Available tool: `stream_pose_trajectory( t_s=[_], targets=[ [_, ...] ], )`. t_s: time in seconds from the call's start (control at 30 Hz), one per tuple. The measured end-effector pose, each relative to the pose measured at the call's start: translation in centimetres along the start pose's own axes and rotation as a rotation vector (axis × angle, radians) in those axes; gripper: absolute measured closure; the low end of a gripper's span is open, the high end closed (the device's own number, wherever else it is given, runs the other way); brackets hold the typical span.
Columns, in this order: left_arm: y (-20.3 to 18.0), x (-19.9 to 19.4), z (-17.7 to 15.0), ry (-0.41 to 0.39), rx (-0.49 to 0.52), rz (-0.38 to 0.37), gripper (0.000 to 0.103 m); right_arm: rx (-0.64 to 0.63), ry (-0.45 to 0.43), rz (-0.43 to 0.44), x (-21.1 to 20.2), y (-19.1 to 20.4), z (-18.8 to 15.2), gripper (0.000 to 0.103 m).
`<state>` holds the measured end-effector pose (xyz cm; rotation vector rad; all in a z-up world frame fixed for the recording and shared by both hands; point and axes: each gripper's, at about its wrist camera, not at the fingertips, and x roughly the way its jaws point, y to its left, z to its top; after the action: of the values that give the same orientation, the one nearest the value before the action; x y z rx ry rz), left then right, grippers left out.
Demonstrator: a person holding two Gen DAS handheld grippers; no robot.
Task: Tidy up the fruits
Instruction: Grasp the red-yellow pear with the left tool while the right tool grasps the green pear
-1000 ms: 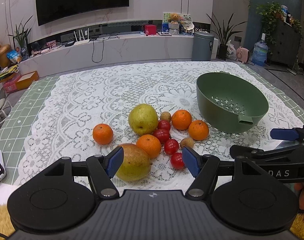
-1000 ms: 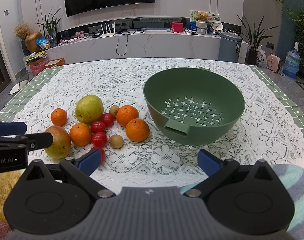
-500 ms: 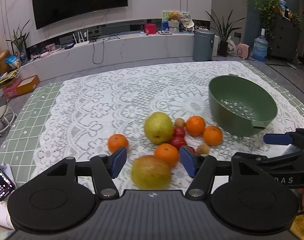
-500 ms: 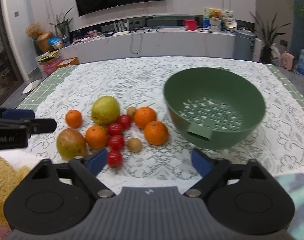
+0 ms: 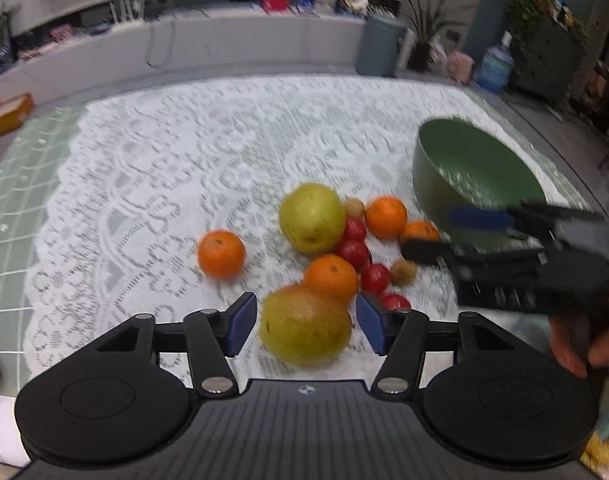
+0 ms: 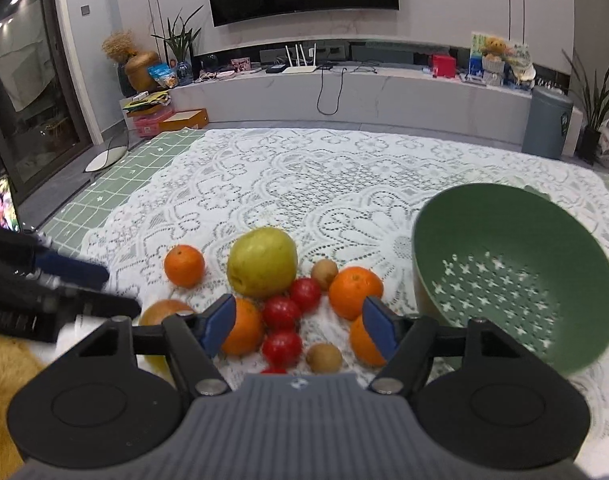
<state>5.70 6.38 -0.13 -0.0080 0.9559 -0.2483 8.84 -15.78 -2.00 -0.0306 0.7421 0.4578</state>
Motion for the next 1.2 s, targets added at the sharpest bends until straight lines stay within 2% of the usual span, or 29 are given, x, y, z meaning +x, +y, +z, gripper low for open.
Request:
stream_pose_trajectory(
  t_s=[0.2, 0.43, 0.57, 0.83, 0.93, 1.2],
  targets=[
    [-0.4, 2.3, -0.4, 0.068, 0.035, 0.012, 0.022, -0.004, 0.016, 0.058, 2.1, 0.6, 0.6, 0.035],
    [0.1, 4.2, -0.6, 0.108, -0.015, 0.014, 0.019, -0.056, 0.015, 0.062, 4.0, 1.2, 0.8, 0.033],
    [-0.2, 5.2, -0.6, 0.121, 0.006, 0.028, 0.016, -0.051, 0.028, 0.084, 4.6, 1.0, 0.5, 0.028],
    [-0.3, 6.8, -1.0, 0.131, -0.011, -0.023, 0.015, -0.038, 0.019, 0.107, 5.1, 1.0, 0.5, 0.025],
    [-0.5, 6.7, -1.1, 0.122, -0.005, -0.032, 0.020, -0.030, 0.032, 0.108, 5.5, 1.0, 0.5, 0.025],
    [-0.1, 6.0, -1.2, 0.098, -0.033, -0.011, 0.021, -0.018, 0.036, 0.112, 5.9, 1.0, 0.5, 0.025]
  ],
)
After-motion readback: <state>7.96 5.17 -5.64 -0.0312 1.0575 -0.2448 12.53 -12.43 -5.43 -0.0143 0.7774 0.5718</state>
